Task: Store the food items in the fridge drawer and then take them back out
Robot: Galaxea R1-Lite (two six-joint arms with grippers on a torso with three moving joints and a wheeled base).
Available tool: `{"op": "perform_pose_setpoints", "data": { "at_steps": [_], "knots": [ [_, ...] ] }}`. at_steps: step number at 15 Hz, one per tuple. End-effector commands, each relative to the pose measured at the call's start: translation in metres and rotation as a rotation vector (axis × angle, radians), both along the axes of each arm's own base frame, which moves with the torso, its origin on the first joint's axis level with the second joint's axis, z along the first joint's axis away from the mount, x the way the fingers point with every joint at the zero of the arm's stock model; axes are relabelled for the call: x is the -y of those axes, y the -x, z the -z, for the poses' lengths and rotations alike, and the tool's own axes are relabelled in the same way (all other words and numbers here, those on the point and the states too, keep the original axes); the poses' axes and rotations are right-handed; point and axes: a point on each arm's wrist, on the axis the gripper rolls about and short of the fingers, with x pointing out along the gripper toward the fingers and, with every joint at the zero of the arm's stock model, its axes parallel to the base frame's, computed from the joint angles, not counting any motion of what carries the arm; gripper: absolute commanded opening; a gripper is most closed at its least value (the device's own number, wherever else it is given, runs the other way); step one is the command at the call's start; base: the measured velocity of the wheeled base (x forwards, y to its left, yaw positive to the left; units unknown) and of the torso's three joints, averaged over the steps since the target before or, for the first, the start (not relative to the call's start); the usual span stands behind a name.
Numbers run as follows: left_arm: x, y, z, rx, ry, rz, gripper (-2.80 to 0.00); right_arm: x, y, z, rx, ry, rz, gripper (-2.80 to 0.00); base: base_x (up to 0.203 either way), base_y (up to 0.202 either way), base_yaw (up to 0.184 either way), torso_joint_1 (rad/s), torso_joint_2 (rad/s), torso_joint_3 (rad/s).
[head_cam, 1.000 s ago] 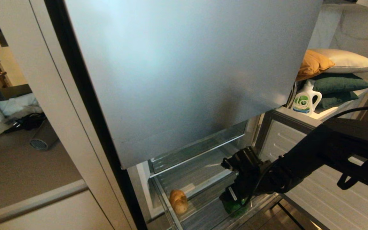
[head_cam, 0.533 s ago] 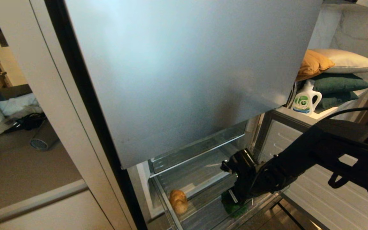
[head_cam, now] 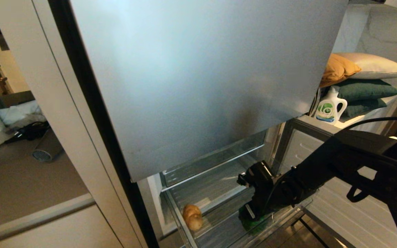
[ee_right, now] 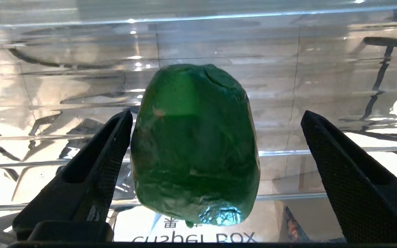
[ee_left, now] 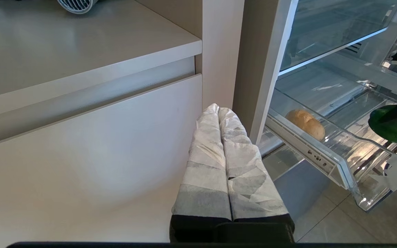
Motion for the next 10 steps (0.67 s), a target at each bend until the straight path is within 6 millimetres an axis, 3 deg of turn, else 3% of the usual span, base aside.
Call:
{"op": "perform_pose_setpoints", "data": {
  "at_steps": [1, 10],
  "knots": [
    [0.0000, -0.0009, 0.0029, -0.011, -0.001, 0.000, -2.80, -0.0010, -0.0003, 0.0015, -0.002, 0.001, -0.003, 0.00, 0.000, 0.000, 0.000, 0.000, 0.00, 0.000],
    [0.0000, -0.0009, 0.0029, -0.011, -0.001, 0.000, -2.80, 0.0016, 0.0046, -0.0018, -0.045, 0.031, -0.001, 0.00, 0.000, 0.000, 0.000, 0.000, 0.00, 0.000]
  ]
}}
